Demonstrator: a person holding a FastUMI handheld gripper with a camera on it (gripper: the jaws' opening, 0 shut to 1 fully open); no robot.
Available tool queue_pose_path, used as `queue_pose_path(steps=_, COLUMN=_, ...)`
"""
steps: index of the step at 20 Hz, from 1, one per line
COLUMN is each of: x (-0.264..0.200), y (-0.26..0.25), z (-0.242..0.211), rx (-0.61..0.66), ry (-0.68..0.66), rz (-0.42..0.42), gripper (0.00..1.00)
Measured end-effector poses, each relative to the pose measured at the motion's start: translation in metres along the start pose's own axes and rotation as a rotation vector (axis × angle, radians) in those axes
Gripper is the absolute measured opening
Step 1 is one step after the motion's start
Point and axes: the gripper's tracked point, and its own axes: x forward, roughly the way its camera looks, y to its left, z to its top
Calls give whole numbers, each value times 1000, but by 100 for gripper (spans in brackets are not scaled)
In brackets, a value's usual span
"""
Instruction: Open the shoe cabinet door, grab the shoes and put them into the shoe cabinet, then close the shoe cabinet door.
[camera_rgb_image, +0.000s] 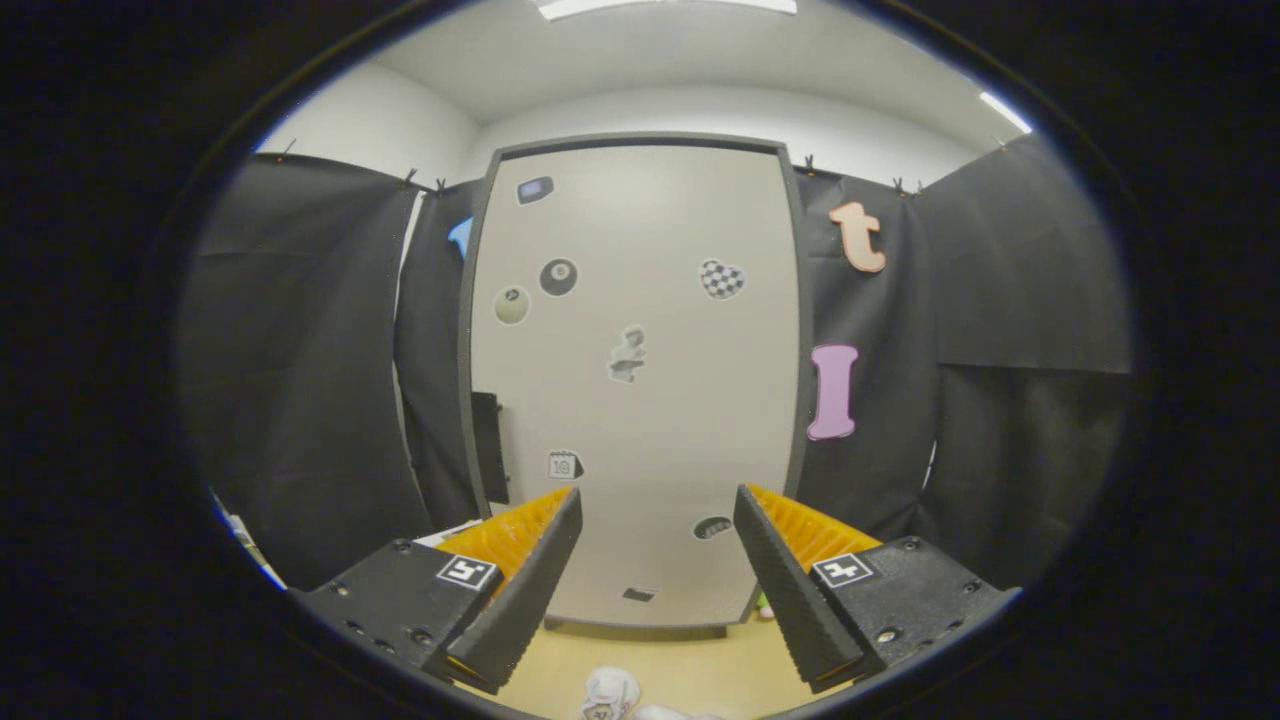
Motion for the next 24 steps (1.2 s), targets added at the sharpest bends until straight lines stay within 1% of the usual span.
queue_pose_path(steps=7, x=77, y=85, z=-13, rx=38, ry=30, rz=75, gripper=100)
queue_pose_path(steps=12, x=126, y=118, z=-18, rx=51, ry=52, rz=98, gripper=100)
queue_pose_path(steps=17, x=156, y=138, z=-27, rx=48, ry=77, rz=104, gripper=100)
queue_pose_path(steps=20, x=165, y=142, z=-32, rx=64, ry=95, rz=104, gripper=92)
queue_pose_path(steps=21, x=166, y=143, z=-34, rx=66, ry=99, rz=99, gripper=84)
queue_pose_path(steps=24, x=168, y=140, z=-34, rx=75, ry=95, rz=55, gripper=69)
